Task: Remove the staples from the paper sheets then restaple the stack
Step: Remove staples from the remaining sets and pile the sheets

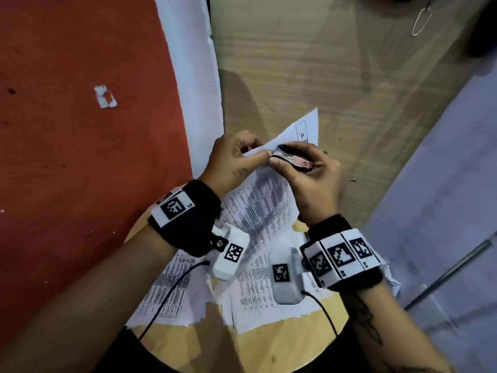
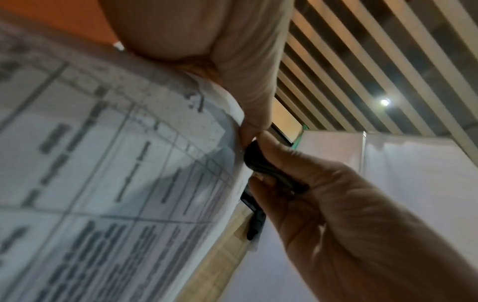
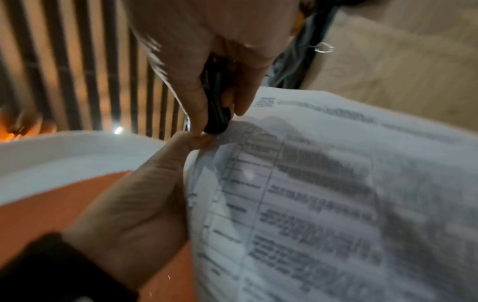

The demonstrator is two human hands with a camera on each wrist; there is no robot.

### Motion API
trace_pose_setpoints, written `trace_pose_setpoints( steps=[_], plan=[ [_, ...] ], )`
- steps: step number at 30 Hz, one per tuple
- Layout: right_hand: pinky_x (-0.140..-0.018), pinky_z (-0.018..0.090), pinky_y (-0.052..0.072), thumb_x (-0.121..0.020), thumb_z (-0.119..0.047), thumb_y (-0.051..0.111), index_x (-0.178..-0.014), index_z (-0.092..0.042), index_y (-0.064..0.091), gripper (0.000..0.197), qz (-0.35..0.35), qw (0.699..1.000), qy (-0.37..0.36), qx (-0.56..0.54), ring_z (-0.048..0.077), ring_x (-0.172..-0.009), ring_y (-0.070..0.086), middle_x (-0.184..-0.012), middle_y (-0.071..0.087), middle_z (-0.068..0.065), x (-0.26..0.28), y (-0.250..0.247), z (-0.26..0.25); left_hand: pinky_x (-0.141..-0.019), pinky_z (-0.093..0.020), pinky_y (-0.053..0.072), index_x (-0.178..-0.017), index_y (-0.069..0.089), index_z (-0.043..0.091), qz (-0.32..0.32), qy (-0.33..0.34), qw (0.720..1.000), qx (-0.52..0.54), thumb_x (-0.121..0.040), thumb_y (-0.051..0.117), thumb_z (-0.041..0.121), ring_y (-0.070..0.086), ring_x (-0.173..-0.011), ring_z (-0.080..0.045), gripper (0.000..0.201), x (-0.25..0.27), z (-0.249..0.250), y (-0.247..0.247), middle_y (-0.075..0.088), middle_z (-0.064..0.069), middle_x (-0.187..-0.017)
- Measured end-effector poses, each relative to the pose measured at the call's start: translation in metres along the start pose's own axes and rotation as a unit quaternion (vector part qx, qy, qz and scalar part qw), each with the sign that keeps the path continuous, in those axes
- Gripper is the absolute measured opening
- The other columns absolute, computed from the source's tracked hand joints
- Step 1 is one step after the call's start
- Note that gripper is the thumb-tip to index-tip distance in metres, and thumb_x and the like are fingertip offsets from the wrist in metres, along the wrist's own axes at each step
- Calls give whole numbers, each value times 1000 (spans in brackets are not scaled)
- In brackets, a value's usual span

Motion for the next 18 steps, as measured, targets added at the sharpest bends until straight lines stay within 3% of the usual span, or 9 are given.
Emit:
trace_pose_setpoints(
  steps=[4, 9, 12, 13, 15, 16, 18],
  plan=[
    [-76, 23, 51, -68, 5, 77, -80, -16, 66, 27, 30, 990, 74, -113, 15, -81, 66, -83, 69, 4, 6, 5, 13, -62, -27, 39, -73, 70, 6, 5, -9, 1000, 14, -67, 61, 44, 50, -62, -5, 39, 3, -2, 3, 58, 7, -66],
    [-80, 29, 53, -65, -2, 81, -81, -18, 68, 26, 89, 990, 84, -76, 16, -79, 66, -83, 71, 6, 2, -25, 30, -66, -33, 43, -76, 69, 6, 52, 1, 997, -52, -69, 56, 49, 52, -67, -12, 45, 3, -12, -21, 66, -8, -76],
    [-85, 39, 55, -57, -27, 84, -80, -26, 70, 27, 22, 994, 95, 55, 20, -84, 69, -86, 72, 4, 3, -27, 48, -66, -38, 46, -77, 69, 8, 16, 12, 996, -92, -72, 55, 50, 51, -66, -15, 45, 0, -10, -24, 66, -8, -76],
    [-84, 38, 55, -56, -29, 85, -84, -23, 72, 31, -9, 990, 108, 93, 15, -83, 69, -85, 72, 1, 5, -26, 54, -66, -40, 46, -77, 68, 9, -4, 15, 995, -100, -73, 55, 50, 53, -66, -16, 44, -1, -9, -22, 65, -7, -75],
    [-78, 25, 56, -58, -23, 88, -93, -14, 73, 40, -64, 975, 142, 157, -3, -72, 65, -79, 70, -7, 10, -25, 64, -68, -43, 47, -74, 66, 16, -44, 22, 990, -134, -73, 53, 55, 58, -71, -20, 40, -3, -8, -20, 63, -1, -74],
    [-74, 21, 55, -58, -22, 89, -95, -12, 73, 42, -80, 968, 154, 179, -5, -69, 63, -78, 69, -8, 12, -26, 66, -69, -42, 47, -73, 65, 22, -57, 25, 986, -155, -72, 52, 58, 59, -74, -22, 38, -3, -8, -21, 62, 1, -74],
    [-78, 26, 54, -56, -21, 89, -93, -17, 73, 40, -98, 962, 171, 187, 3, -77, 65, -84, 71, -3, 12, -31, 69, -72, -39, 46, -71, 62, 27, -66, 31, 979, -188, -70, 50, 64, 59, -77, -22, 39, -4, -7, -25, 61, 3, -75]
  ],
)
Point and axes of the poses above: each hand's wrist, its own x-axis away from the middle knuckle, its own y-axis out of the palm, z = x × y, the point moved 10 cm from there along -x, towards the middle knuckle
